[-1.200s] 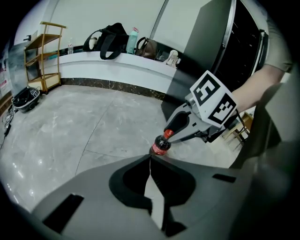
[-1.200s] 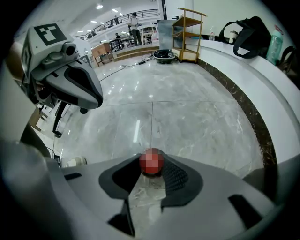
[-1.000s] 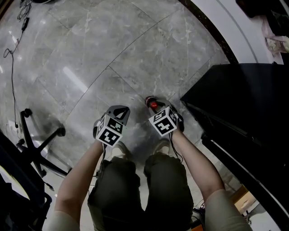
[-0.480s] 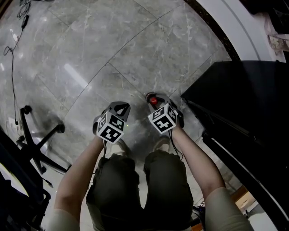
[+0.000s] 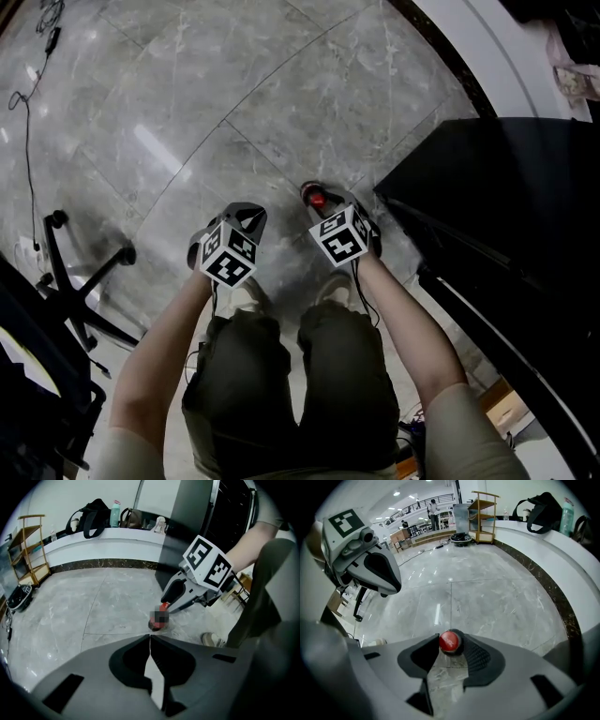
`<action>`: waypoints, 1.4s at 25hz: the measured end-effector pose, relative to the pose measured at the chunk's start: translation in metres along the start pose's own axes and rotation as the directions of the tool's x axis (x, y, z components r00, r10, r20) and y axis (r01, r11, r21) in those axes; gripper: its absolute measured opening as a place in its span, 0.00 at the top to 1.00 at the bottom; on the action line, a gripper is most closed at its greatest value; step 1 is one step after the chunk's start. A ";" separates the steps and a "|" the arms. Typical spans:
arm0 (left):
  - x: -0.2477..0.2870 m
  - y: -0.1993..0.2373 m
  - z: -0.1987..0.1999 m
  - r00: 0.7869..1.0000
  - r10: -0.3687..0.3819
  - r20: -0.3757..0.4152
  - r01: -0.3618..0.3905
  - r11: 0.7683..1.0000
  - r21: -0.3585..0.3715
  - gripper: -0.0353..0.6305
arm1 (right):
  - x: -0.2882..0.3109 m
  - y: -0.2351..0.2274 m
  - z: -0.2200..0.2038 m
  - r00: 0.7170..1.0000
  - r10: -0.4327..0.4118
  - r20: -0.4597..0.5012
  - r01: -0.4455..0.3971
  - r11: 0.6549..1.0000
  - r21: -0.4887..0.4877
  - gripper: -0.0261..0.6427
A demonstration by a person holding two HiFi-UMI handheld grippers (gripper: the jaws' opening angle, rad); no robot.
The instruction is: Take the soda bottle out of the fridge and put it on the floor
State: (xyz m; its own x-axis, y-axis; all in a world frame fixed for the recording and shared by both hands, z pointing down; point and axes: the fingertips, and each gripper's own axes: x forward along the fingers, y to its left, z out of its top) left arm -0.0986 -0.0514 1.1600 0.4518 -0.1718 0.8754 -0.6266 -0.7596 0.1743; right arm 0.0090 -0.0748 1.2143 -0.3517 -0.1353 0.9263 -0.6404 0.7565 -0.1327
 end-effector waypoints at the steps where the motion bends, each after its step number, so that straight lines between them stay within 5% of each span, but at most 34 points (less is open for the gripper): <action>1: -0.004 -0.001 0.001 1.000 -0.001 -0.006 0.001 1.000 0.008 0.94 | -0.005 0.000 0.000 1.000 0.001 -0.009 -0.001 1.000 0.008 0.74; 13: -0.070 -0.003 0.032 1.000 0.003 -0.018 -0.002 0.999 0.037 0.94 | -0.090 -0.009 0.033 0.999 -0.015 -0.034 0.016 1.000 0.006 0.85; 19: -0.122 0.005 0.057 1.000 0.018 0.015 -0.017 0.998 -0.066 0.94 | -0.147 -0.013 0.059 0.999 -0.037 -0.018 0.037 0.999 -0.007 0.87; 22: -0.149 0.002 0.072 0.999 0.031 0.024 -0.030 0.998 -0.057 0.94 | -0.177 -0.011 0.072 0.999 -0.050 -0.001 0.050 0.999 -0.012 0.90; 35: -0.286 -0.020 0.144 0.991 0.058 0.124 -0.046 0.994 -0.095 0.94 | -0.348 -0.024 0.129 0.981 -0.144 0.130 0.100 0.950 0.297 0.95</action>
State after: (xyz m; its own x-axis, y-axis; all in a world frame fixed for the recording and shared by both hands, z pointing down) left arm -0.1236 -0.0776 0.8412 0.4901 -0.2924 0.8212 -0.7046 -0.6876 0.1757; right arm 0.0585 -0.1285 0.8500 -0.3413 -0.3251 0.8819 -0.8463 0.5146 -0.1378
